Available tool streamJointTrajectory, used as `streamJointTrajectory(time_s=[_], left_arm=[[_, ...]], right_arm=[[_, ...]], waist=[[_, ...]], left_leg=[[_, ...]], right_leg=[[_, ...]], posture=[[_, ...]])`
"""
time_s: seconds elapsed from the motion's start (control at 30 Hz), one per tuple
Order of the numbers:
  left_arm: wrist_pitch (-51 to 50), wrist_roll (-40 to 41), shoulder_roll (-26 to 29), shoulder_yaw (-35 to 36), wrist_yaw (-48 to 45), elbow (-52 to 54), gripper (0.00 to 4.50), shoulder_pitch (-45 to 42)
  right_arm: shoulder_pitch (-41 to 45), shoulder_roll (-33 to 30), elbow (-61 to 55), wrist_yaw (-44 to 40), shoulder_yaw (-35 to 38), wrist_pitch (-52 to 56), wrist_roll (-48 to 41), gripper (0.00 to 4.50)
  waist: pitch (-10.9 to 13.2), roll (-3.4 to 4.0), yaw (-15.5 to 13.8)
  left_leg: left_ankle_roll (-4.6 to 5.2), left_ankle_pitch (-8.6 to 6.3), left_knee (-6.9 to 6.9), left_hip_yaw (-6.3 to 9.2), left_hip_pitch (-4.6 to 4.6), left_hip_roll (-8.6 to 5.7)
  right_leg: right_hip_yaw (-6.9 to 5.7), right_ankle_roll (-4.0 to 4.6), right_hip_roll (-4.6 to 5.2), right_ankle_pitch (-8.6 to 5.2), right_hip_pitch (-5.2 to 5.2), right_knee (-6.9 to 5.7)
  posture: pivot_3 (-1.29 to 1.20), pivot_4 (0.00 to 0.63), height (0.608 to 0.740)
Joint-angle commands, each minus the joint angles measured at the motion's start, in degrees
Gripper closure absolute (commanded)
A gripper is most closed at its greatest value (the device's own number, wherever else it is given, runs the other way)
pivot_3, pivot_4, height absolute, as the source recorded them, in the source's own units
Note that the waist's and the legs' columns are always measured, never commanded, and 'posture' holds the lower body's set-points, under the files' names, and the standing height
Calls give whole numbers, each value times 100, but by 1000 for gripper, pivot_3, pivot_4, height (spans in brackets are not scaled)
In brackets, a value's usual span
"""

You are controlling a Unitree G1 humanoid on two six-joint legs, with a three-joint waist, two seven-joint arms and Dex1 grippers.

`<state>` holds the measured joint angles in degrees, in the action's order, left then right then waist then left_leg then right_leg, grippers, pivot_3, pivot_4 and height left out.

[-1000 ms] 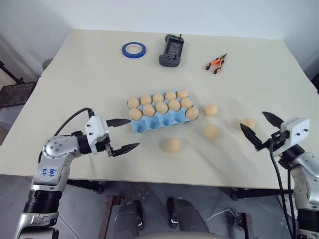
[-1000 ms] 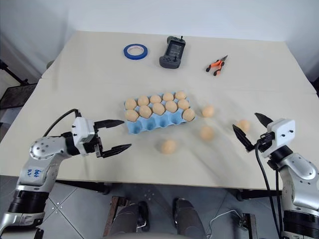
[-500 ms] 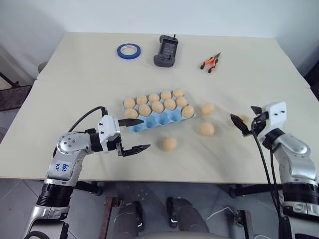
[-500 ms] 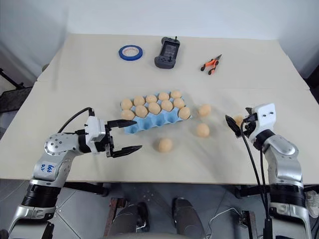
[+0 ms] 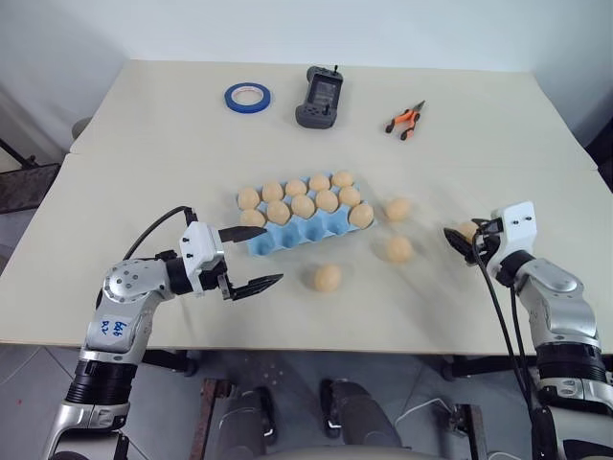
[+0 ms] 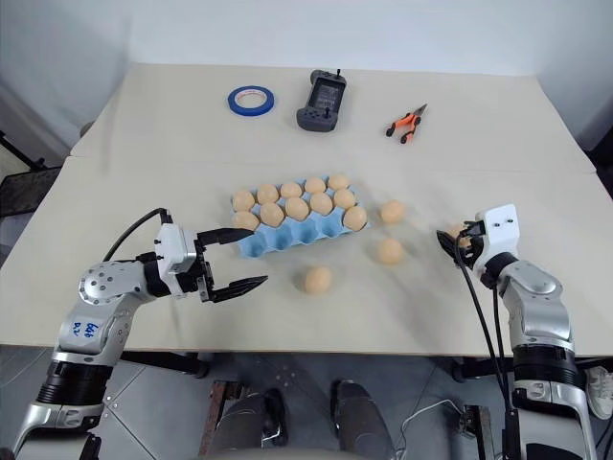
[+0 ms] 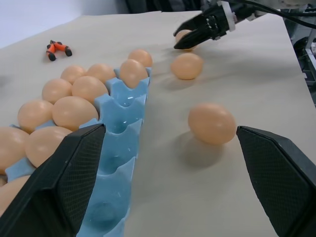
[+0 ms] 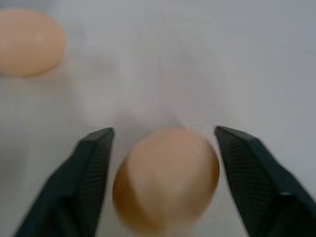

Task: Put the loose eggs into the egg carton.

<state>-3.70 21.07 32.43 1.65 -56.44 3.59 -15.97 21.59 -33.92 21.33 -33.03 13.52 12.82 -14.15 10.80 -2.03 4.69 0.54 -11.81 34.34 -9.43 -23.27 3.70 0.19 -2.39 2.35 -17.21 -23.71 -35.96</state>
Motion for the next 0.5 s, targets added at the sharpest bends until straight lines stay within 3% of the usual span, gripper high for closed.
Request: streamJointTrajectory(time_s=[0.03, 0.3, 0.5], left_arm=[[46, 30, 67, 138, 51, 133, 0, -41], [82, 19, 229, 422, 226, 116, 0, 84], [0, 63, 290, 893, 579, 151, 0, 509]], right_arm=[[-19, -50, -294, 10, 113, 7, -67, 2310], [243, 252, -1356, -658, -142, 146, -662, 2435], [1175, 865, -2227, -856, -1261, 976, -775, 2435]], waist=[[0, 0, 13], [1, 1, 18], [2, 3, 106]], left_leg=[[0, 0, 0, -1, 0, 0], [-1, 1, -4, 0, 2, 3], [-11, 7, -8, 1, 2, 9]], right_leg=[[2, 0, 0, 0, 0, 0], [-1, -4, -4, 2, -1, -2], [-2, -1, -5, 1, -14, -20]], posture=[[0, 150, 740], [0, 150, 740], [0, 150, 740]])
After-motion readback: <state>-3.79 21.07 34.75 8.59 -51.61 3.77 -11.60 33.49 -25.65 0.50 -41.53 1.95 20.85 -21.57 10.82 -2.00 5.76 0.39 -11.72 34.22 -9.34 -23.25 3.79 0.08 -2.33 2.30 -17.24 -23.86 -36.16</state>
